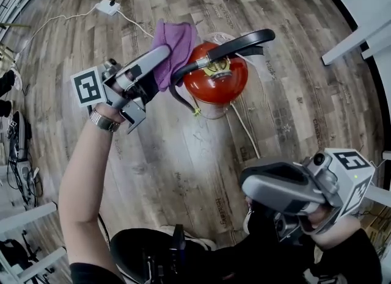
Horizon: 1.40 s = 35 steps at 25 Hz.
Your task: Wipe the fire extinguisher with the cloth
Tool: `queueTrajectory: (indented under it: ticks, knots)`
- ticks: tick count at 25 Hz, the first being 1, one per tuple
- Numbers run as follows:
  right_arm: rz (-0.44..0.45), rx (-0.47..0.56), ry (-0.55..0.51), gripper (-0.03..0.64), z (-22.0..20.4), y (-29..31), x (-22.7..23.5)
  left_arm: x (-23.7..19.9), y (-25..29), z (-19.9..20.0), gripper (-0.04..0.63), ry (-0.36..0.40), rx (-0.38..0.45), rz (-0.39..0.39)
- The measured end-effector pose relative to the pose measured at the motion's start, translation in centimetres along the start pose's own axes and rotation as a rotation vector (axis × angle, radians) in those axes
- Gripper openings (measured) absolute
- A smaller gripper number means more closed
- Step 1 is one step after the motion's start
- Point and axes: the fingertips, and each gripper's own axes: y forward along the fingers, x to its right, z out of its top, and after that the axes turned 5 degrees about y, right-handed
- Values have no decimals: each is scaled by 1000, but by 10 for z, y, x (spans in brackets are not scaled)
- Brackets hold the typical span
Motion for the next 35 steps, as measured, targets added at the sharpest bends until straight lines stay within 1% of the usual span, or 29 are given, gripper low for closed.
queueTrajectory:
  ticks: [1, 2, 3, 4, 6, 9, 11, 13, 14, 16, 17, 18, 22, 26, 28, 30, 33, 35]
  knots:
    - [5, -1, 1, -2, -1, 1, -1, 12, 4, 4, 80, 67, -23, 7]
    - [11, -2, 2, -2, -1, 1, -1, 22, 9, 5, 80, 162, -64, 27]
    - [15, -3, 3, -2, -2, 2, -1, 31, 14, 4, 80, 282, -124, 55]
    - [18, -3, 5, -2, -2, 2, 0, 40, 18, 1, 80, 420, -196, 85]
    - [22, -1, 12, -2, -2, 3, 1, 58, 27, -6, 80, 680, -332, 123]
    - [31, -4, 20, -2, -1, 5, 2, 85, 36, -15, 80, 986, -470, 138]
    - [40, -7, 22, -2, 0, 6, 2, 91, 42, -27, 80, 1188, -595, 156]
    - [48, -6, 25, -2, 0, 7, 2, 86, 49, -43, 80, 1369, -739, 195]
    - [51, -6, 27, -2, 1, 8, 2, 84, 56, -48, 80, 1451, -786, 205]
    - [56, -5, 30, -2, 1, 8, 2, 83, 77, -55, 80, 1585, -819, 188]
    - [58, -5, 31, -2, 1, 8, 2, 84, 89, -55, 80, 1623, -817, 174]
    - [58, -4, 31, -2, 2, 7, 2, 85, 101, -54, 80, 1637, -811, 163]
    - [43, 20, 30, -2, 8, -1, 4, 86, 141, -47, 80, 1623, -797, 135]
    - [27, 36, 30, -2, 11, -6, 9, 86, 143, -48, 80, 1607, -813, 128]
    - [16, 39, 13, -2, 13, -9, 13, 86, 132, -46, 80, 1579, -808, 136]
    - [11, 39, 14, -2, 13, -8, 14, 83, 114, -46, 80, 1534, -805, 158]
    - [3, 27, 5, -2, 10, -5, 18, 75, 80, -47, 80, 1452, -805, 214]
    - [-4, 18, -4, -2, 8, -1, 21, 69, 60, -48, 80, 1390, -790, 251]
